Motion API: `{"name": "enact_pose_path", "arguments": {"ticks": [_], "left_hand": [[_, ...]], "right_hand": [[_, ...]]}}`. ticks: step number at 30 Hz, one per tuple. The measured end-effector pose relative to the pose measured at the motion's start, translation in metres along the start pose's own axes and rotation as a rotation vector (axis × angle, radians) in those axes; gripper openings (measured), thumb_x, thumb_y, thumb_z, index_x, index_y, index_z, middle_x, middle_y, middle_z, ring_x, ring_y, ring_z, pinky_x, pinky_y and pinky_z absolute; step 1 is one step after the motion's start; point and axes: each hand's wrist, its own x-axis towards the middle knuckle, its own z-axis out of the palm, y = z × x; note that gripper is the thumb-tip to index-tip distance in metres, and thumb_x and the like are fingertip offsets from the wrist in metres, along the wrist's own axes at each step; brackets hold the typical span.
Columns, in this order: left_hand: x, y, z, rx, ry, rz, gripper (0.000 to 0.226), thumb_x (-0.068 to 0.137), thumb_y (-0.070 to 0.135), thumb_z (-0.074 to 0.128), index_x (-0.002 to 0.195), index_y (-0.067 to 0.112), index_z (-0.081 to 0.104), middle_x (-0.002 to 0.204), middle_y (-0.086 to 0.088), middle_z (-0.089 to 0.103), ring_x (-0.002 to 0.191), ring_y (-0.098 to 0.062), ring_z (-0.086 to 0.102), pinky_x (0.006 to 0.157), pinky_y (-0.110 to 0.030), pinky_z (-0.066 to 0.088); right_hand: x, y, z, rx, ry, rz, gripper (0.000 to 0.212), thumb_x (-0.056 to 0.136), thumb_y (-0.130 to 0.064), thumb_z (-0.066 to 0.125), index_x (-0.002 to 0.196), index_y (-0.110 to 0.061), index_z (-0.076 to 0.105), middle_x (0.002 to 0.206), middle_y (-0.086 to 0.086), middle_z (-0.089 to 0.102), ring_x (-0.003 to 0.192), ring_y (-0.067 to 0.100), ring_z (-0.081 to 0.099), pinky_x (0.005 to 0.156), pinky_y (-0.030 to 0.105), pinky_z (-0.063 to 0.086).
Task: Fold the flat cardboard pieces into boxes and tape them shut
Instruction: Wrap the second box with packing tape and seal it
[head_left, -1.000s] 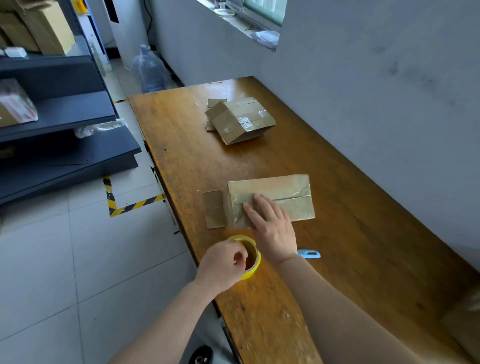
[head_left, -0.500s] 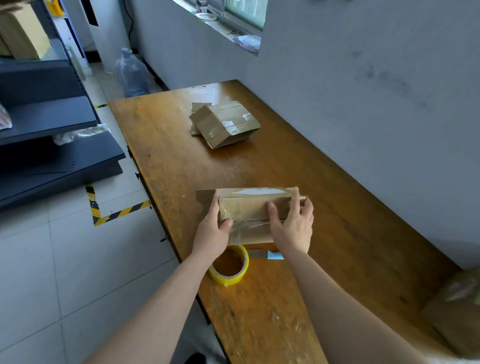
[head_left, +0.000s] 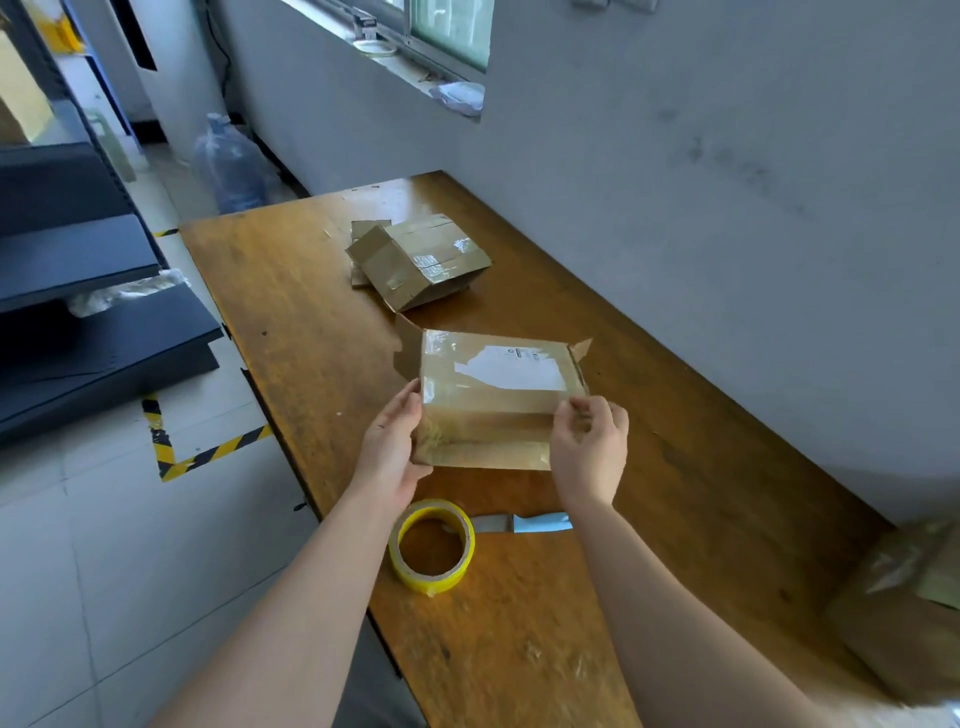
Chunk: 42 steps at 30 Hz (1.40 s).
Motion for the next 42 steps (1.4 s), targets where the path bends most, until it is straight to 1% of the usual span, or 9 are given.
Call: {"name": "enact_pose_path", "arguments": {"ticks": [4,7,14,21,26,31,35,38,42], "left_hand": [[0.002,-0.008,0.003,0.060,-0.114,0.121,0.069,0.078,0.003,0.071,0.137,0.030,0.049,0.138,0.001,0.054,0.127,-0.020,0.049,0.112,-0.047,0.032],[0.006,-0.017,0.013,0.280,-0.140,0.167,0.100,0.072,0.003,0.079,0.151,0.031,0.024,0.149,0.005,0.041,0.134,-0.013,0.040,0.115,-0.041,0.030],[0.010,-0.016,0.030,0.709,-0.202,0.293,0.079,0.070,0.015,0.085,0.124,0.041,0.035,0.129,0.010,0.050,0.121,-0.013,0.047,0.094,-0.027,0.043],[0.001,-0.017,0.042,0.666,-0.368,0.157,0.077,0.073,0.048,0.078,0.136,0.040,0.036,0.132,0.010,0.050,0.124,-0.014,0.046,0.097,-0.031,0.043],[-0.003,-0.024,0.041,0.501,-0.423,-0.097,0.117,0.049,0.098,0.045,0.145,0.033,0.037,0.144,0.000,0.049,0.133,-0.025,0.042,0.112,-0.056,0.030],[0.008,-0.030,0.050,0.528,-0.351,-0.060,0.063,0.082,0.065,0.054,0.139,0.041,0.043,0.129,0.007,0.057,0.104,-0.011,0.054,0.086,-0.041,0.043],[0.010,-0.032,0.060,0.563,-0.395,-0.021,0.046,0.092,0.050,0.055,0.137,0.046,0.044,0.106,0.025,0.058,0.093,0.001,0.053,0.066,-0.030,0.042],[0.012,-0.038,0.072,0.598,-0.471,0.020,0.043,0.095,0.045,0.051,0.137,0.051,0.041,0.131,0.016,0.053,0.115,-0.010,0.052,0.087,-0.039,0.045],[0.004,-0.045,0.103,0.710,-0.584,0.152,0.036,0.104,0.032,0.036,0.133,0.052,0.044,0.147,0.010,0.044,0.132,-0.017,0.042,0.110,-0.048,0.037]], "right_hand": [[0.000,0.009,-0.002,-0.179,-0.165,-0.009,0.024,0.097,-0.035,0.053,0.108,-0.017,0.065,0.129,0.002,0.059,0.128,0.022,0.049,0.098,0.036,0.047],[-0.002,-0.001,0.003,-0.045,-0.344,0.039,0.041,0.097,-0.050,0.045,0.122,-0.020,0.059,0.121,-0.003,0.062,0.109,0.014,0.056,0.084,0.030,0.045],[-0.004,-0.002,-0.012,0.155,-0.438,0.283,0.104,0.058,-0.096,0.042,0.131,-0.022,0.045,0.116,-0.009,0.054,0.103,0.015,0.056,0.085,0.034,0.050],[-0.015,0.021,-0.029,0.199,-0.401,0.277,0.072,0.081,-0.033,0.076,0.142,-0.032,0.038,0.118,-0.014,0.056,0.102,0.009,0.059,0.079,0.026,0.058],[-0.023,0.035,-0.043,0.261,-0.375,0.385,0.043,0.090,-0.008,0.054,0.131,-0.020,0.055,0.119,-0.002,0.062,0.112,0.020,0.057,0.088,0.034,0.054],[-0.024,0.028,-0.057,0.500,-0.298,0.575,0.038,0.095,-0.052,0.049,0.111,-0.022,0.065,0.104,0.002,0.071,0.097,0.019,0.067,0.075,0.033,0.058],[-0.022,0.028,-0.066,0.467,-0.233,0.508,0.032,0.097,-0.033,0.056,0.126,-0.021,0.063,0.112,0.004,0.069,0.099,0.022,0.068,0.077,0.038,0.060],[-0.023,0.032,-0.077,0.423,-0.207,0.483,0.039,0.098,-0.001,0.045,0.129,-0.019,0.060,0.118,0.003,0.066,0.102,0.021,0.067,0.081,0.037,0.059],[-0.026,0.039,-0.103,0.112,-0.183,0.251,0.060,0.087,0.008,0.055,0.138,-0.024,0.050,0.123,-0.007,0.060,0.102,0.009,0.060,0.063,0.009,0.051]]}}
